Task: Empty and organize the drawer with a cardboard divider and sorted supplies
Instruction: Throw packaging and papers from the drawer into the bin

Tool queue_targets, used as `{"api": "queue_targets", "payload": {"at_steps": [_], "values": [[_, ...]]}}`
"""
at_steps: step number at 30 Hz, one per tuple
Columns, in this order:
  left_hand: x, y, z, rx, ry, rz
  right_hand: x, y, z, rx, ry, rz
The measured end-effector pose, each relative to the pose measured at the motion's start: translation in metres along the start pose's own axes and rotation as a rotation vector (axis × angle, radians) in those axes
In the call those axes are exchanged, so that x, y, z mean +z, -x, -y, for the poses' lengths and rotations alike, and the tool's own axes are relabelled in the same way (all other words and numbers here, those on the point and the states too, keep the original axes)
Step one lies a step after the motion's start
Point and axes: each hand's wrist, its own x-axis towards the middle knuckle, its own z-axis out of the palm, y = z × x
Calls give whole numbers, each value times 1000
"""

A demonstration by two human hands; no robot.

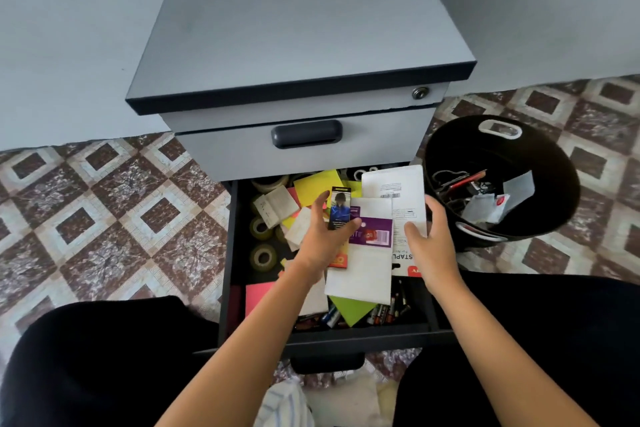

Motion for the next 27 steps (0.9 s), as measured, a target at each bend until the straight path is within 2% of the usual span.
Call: {"api": "queue_targets", "payload": {"at_steps": [5,15,20,27], "values": [[46,-13,-18,35,4,103,-48,-19,6,-29,20,-108],[153,-76,-38,34,-181,245,-138,-83,-5,102,91,-288],[190,-114,-42,23,-275,231,-153,-125,-21,166,73,-331],[216,-163,-34,-13,-389,177,-153,-162,-42,194,101,-269]]}}
